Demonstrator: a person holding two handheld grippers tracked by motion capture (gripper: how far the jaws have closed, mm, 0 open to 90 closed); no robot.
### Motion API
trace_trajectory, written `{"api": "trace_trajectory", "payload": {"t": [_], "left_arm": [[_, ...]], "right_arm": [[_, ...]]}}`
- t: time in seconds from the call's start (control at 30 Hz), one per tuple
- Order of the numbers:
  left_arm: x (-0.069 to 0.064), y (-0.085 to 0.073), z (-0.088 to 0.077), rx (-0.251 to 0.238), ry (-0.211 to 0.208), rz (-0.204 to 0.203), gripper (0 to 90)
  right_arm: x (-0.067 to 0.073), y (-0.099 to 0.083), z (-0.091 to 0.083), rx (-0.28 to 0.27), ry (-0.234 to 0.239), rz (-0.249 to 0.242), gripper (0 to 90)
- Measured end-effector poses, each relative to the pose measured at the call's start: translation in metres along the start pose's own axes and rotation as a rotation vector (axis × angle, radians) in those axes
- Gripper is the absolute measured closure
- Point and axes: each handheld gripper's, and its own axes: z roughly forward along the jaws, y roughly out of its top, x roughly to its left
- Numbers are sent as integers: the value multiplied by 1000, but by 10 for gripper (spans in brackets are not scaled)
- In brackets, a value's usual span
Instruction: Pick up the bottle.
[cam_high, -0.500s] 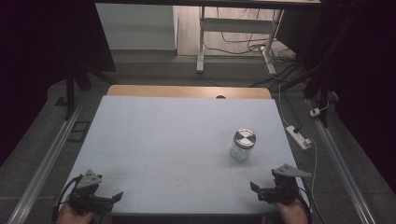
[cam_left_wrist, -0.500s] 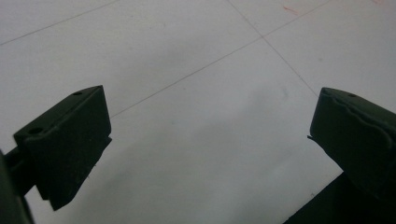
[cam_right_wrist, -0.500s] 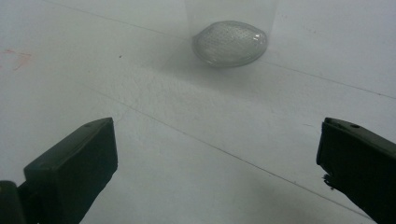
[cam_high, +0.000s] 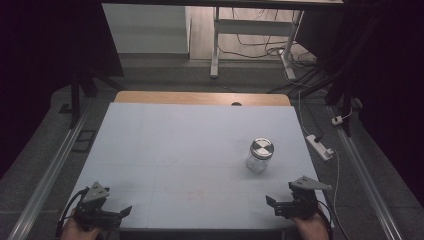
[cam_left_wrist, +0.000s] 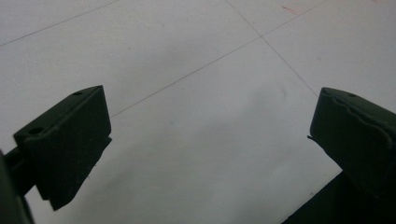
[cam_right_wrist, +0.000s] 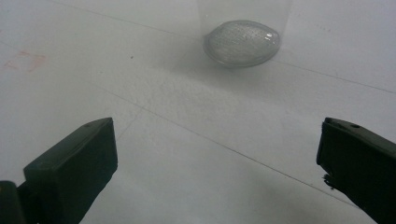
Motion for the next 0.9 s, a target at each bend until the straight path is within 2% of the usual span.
{"api": "trace_trajectory", "payload": {"t": [0.27,0.53,0.67,0.83,0.9], "left_arm": [[1,0,0,-1,-11,-5,0],[1,0,0,2,-9,0,0],[1,-1,0,0,-10,-2,0],[1,0,0,0,-8,-5,0],[1,0,0,2,-9,-5,0]], "right_arm": [[2,1,1,7,18,-27,0],[1,1,2,9,35,-24,0],[2,7,-1,-23,43,-33,0],[1,8,0,-33,52,-37,0],[1,9,2,-47,68,-52,0]]}}
